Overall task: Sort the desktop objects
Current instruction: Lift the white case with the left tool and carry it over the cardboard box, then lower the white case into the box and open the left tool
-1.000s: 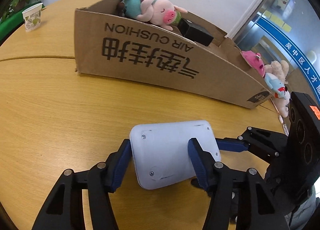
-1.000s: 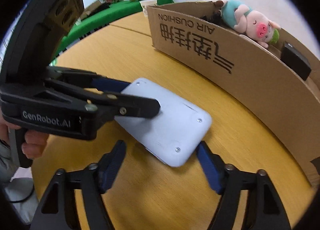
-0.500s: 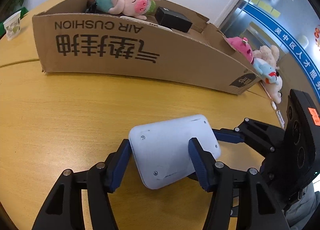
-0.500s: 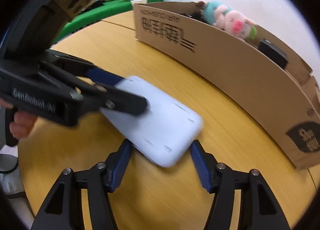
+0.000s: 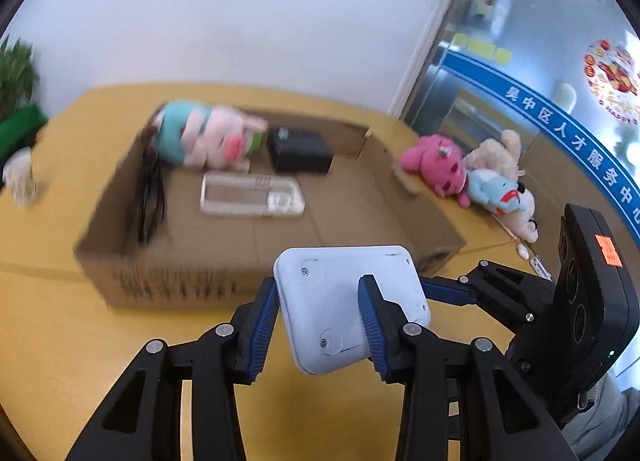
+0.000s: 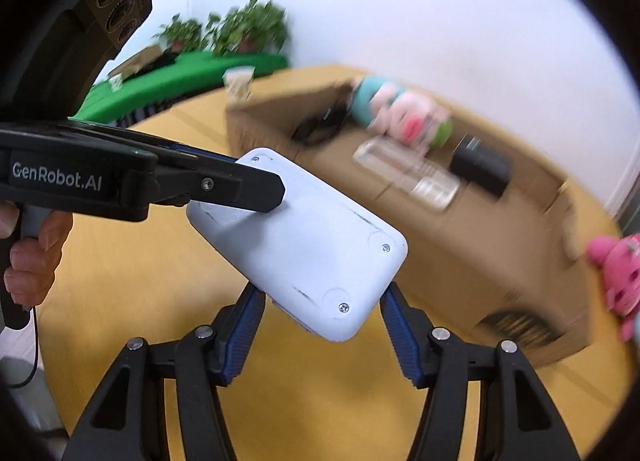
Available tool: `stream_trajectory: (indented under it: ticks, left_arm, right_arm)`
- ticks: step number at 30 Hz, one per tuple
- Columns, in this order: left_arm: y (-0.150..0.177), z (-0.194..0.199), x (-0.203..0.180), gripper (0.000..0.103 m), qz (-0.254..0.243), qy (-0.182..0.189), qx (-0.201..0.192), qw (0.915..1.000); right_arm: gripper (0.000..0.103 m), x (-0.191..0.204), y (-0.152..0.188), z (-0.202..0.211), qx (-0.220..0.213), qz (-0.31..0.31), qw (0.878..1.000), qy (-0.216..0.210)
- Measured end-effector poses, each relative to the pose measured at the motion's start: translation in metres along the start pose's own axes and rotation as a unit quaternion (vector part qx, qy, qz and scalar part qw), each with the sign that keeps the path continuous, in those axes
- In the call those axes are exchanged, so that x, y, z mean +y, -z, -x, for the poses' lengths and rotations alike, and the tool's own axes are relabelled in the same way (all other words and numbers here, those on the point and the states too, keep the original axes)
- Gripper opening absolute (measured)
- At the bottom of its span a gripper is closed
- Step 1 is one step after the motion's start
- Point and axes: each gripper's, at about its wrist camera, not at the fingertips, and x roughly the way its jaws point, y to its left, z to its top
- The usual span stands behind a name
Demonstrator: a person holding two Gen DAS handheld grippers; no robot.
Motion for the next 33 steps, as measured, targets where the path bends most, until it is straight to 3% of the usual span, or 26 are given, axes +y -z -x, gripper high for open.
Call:
stream_trajectory:
  ticks: [4, 7, 12, 18, 22, 25, 30, 33]
  left_arm:
    - [-0.052, -0.004, -0.003, 0.038, -0.023, 0.021, -0.03, 0.9991]
    - [-0.08, -0.009, -0.006, 0.038, -0.044, 0.019, -0.041, 0.998]
    - [-0.111, -0.042, 0.009, 0.038, -0.043, 0.014, -0.008, 0.9989]
    - [-0.11, -0.084, 0.044, 0.038, -0.003, -0.002, 0.064, 0.998]
    - [-0.098, -0.113, 0.067, 0.034, 0.035, 0.026, 0.111, 0.9928]
    - [-0.09, -0.129, 0.073, 0.033, 0.038, 0.012, 0.141, 0.9893]
    - [-0.068, -0.146, 0.09, 0.034, 0.071, 0.014, 0.183, 0.9804]
    - [-0.061, -0.146, 0.093, 0.032, 0.074, 0.005, 0.197, 0.9777]
  right_arm:
    - [0.059, -0.024, -0.039, 0.006, -0.025, 0.01, 0.999, 0.036]
    - [0.059, -0.042, -0.061, 0.011, -0.036, 0.007, 0.999, 0.04]
    - [0.059, -0.074, -0.085, -0.016, -0.015, -0.027, 1.0, 0.005]
    - [0.059, -0.094, -0.094, -0.079, 0.055, -0.048, 0.996, -0.055]
    - [0.059, -0.096, -0.092, -0.124, 0.111, -0.048, 0.988, -0.093]
    - [0.059, -0.092, -0.087, -0.156, 0.157, -0.049, 0.98, -0.111]
    - [0.059, -0.085, -0.071, -0.183, 0.217, -0.069, 0.964, -0.139]
    - [0.057, -0.081, -0.067, -0.18, 0.225, -0.072, 0.96, -0.153]
